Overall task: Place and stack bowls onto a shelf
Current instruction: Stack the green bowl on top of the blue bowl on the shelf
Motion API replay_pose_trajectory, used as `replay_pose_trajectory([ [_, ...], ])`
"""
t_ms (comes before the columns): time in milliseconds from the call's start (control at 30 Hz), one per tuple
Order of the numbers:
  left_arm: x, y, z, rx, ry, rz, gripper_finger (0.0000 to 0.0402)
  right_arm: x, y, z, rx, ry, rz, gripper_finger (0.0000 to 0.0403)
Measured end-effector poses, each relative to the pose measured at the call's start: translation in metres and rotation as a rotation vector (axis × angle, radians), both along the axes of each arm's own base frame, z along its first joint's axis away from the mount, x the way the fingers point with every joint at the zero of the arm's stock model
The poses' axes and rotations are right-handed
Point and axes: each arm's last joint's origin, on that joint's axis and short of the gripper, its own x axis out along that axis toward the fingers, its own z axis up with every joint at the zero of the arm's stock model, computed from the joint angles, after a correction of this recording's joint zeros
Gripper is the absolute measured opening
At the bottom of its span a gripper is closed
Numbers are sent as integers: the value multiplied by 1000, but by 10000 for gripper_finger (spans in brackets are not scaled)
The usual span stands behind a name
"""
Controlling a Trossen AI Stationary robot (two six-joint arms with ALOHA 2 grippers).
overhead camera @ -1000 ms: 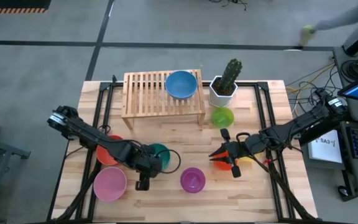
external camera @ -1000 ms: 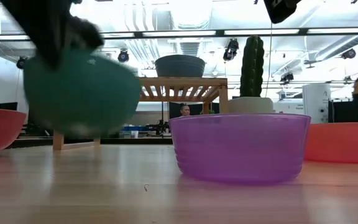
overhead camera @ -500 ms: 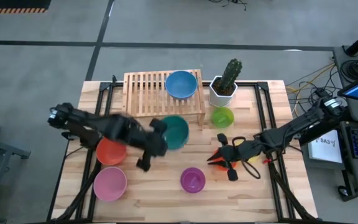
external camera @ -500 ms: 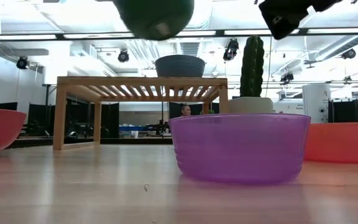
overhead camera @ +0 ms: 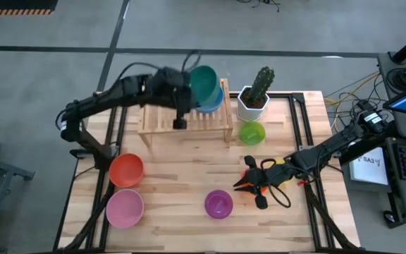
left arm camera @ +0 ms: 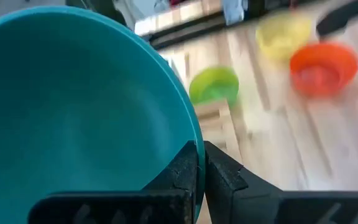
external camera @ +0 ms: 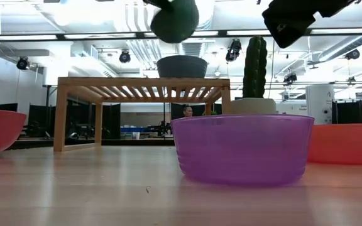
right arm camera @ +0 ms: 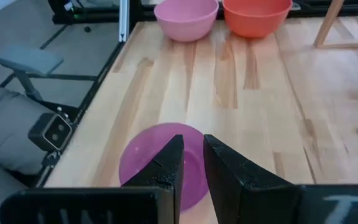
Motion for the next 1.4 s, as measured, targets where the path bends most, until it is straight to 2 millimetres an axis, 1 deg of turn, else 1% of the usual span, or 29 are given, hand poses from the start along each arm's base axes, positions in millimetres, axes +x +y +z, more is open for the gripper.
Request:
replay_pose_trajectory([
  [100,4,22,-10,-59,18,33,0,0,0,0,-1,1,0,52],
  [167,5,32,-15,-71,44,65,0,0,0,0,-3,3,1,52],
  [300,8,41,-17,-73,45,87,0,0,0,0,-11,1,5,52],
  [667,21,47,-35,-101,108,93,0,-1,0,0,-24,1,10,52],
  [933,22,47,-36,-107,115,98,17,-1,0,0,-44,-4,19,52],
  [1167,22,48,-36,-105,116,124,44,-1,0,0,-43,-4,19,52],
  [1400,22,48,-36,-104,116,129,99,0,0,0,-42,-8,19,52],
])
